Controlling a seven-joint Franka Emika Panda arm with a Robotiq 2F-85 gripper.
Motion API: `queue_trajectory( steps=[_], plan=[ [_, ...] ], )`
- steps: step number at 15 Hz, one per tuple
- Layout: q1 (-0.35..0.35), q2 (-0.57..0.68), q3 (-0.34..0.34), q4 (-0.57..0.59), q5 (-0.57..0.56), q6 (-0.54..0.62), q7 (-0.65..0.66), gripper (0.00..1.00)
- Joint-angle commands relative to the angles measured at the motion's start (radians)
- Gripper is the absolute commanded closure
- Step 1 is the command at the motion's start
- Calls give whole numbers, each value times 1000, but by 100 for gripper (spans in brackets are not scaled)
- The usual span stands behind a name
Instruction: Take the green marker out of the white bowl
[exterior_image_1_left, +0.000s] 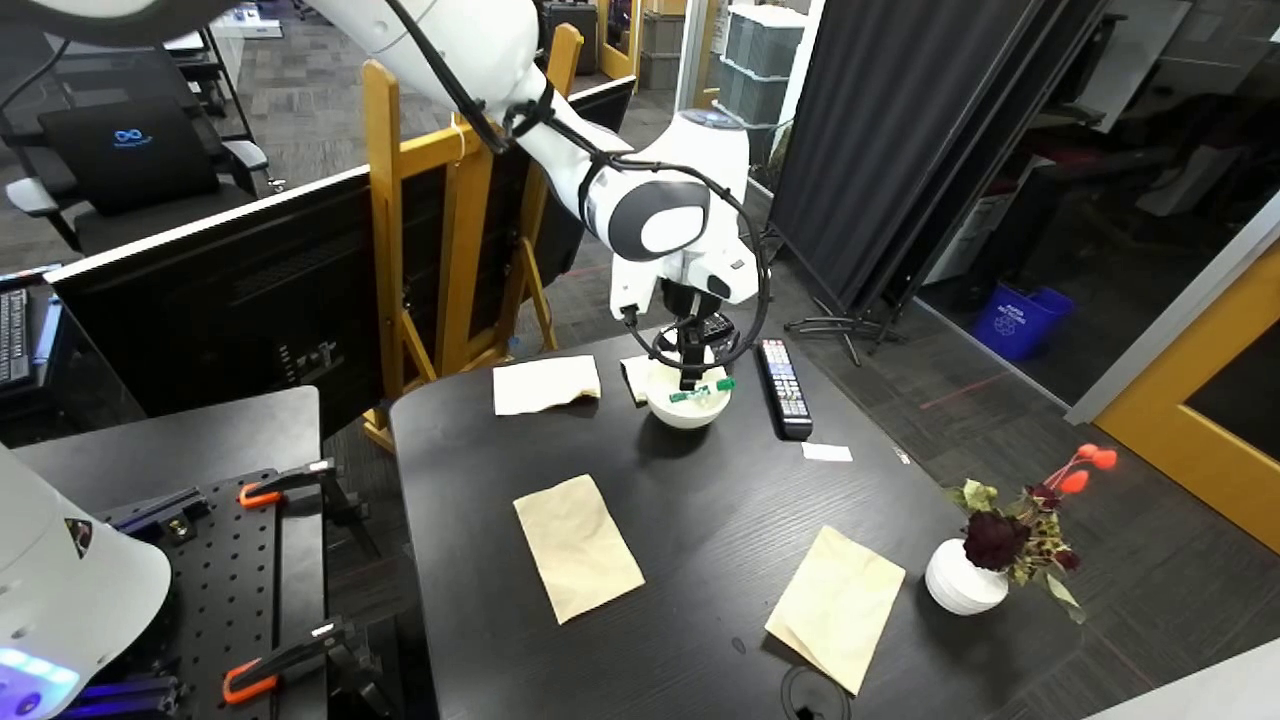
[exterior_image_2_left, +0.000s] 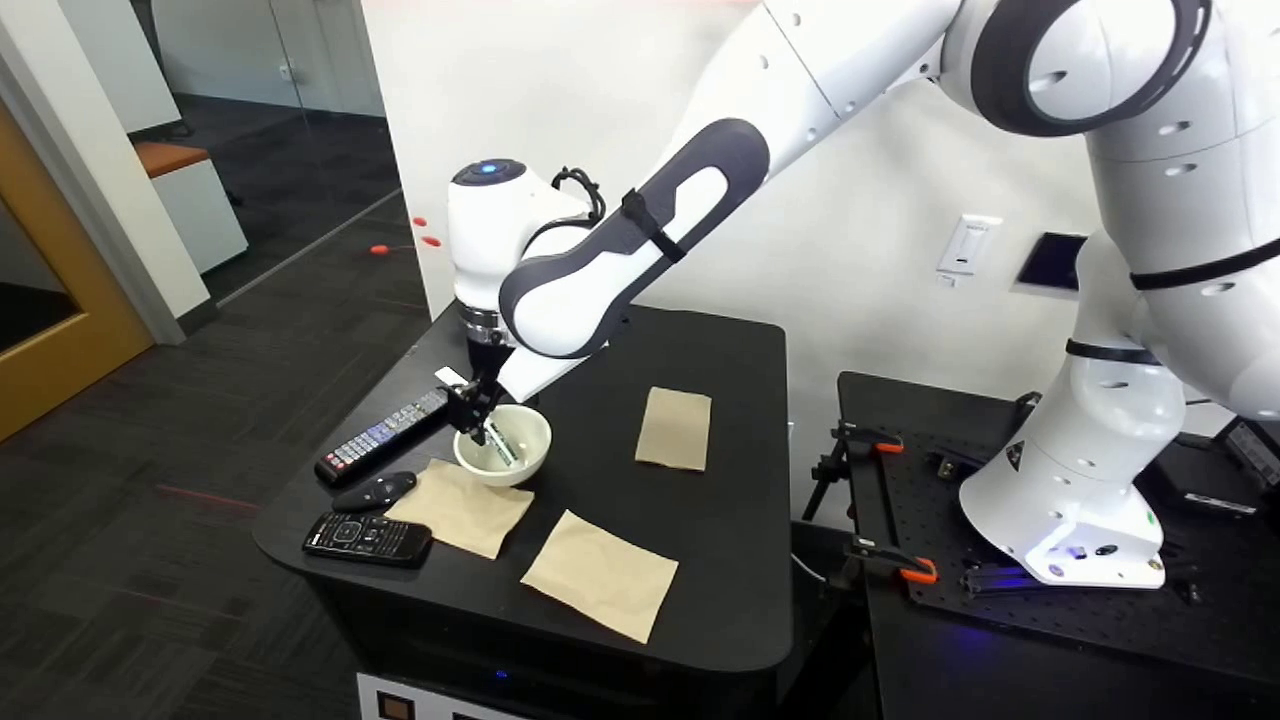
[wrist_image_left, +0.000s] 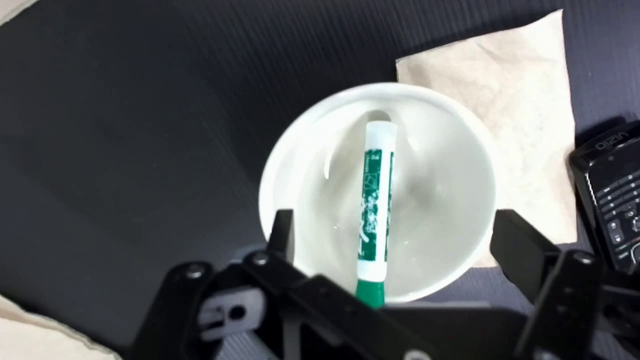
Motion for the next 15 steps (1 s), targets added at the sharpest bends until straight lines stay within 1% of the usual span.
queue_trajectory(
  steps=[1,9,15],
  plan=[
    [31,55,-26,56,19,14,9,0],
    [46,132,-51,147,17,4,10,0],
    [42,146,-52,169,27,5,7,0]
  ],
)
